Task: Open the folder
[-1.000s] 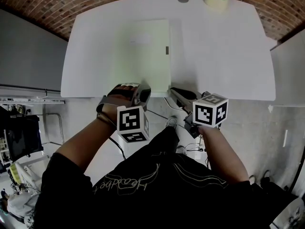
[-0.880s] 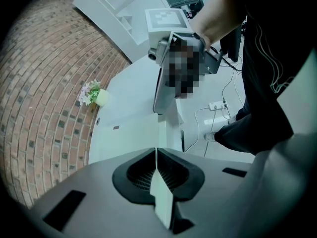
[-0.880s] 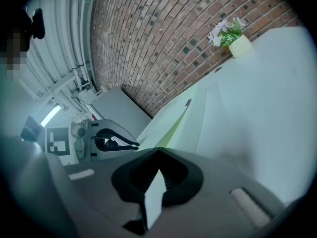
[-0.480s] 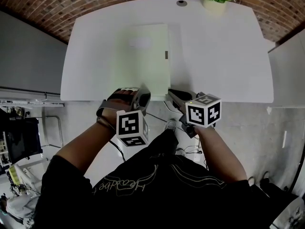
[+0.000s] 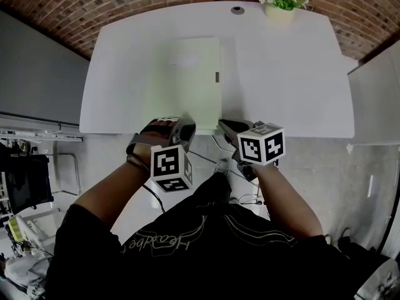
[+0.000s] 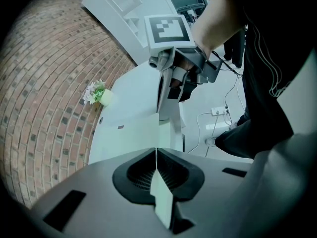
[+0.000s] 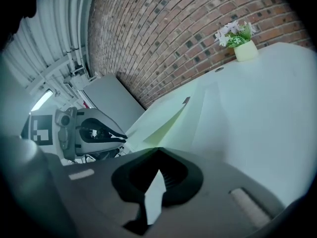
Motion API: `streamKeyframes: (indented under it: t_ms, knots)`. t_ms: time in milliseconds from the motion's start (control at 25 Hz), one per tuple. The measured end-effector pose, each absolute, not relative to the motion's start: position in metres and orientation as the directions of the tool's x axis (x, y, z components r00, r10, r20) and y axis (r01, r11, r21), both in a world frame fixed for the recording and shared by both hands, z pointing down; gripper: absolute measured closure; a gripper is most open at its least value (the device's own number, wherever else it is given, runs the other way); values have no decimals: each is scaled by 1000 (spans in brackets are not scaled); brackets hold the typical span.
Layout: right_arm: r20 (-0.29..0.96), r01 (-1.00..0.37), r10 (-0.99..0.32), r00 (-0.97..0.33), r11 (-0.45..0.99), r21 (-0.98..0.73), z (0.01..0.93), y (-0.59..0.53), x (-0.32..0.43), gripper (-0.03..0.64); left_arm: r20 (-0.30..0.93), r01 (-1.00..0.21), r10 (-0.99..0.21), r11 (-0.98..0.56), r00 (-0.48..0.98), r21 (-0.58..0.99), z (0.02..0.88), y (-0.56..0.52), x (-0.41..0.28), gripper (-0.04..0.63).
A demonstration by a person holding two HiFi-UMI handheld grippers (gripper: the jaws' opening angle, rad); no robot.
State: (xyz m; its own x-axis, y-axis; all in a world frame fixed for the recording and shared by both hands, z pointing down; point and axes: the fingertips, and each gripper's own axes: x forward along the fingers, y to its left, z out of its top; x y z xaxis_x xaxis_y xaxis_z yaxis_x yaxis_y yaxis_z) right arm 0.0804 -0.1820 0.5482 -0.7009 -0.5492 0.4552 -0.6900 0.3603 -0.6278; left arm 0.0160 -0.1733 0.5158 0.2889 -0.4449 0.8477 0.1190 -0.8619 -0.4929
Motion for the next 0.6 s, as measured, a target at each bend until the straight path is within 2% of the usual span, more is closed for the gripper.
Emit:
streamKeyframes:
  t_ms: [600]
  knots:
    - [584, -766, -496, -643, 400, -503, 552, -182, 72, 615, 832, 7, -451, -878, 324, -478, 508, -179, 10, 586]
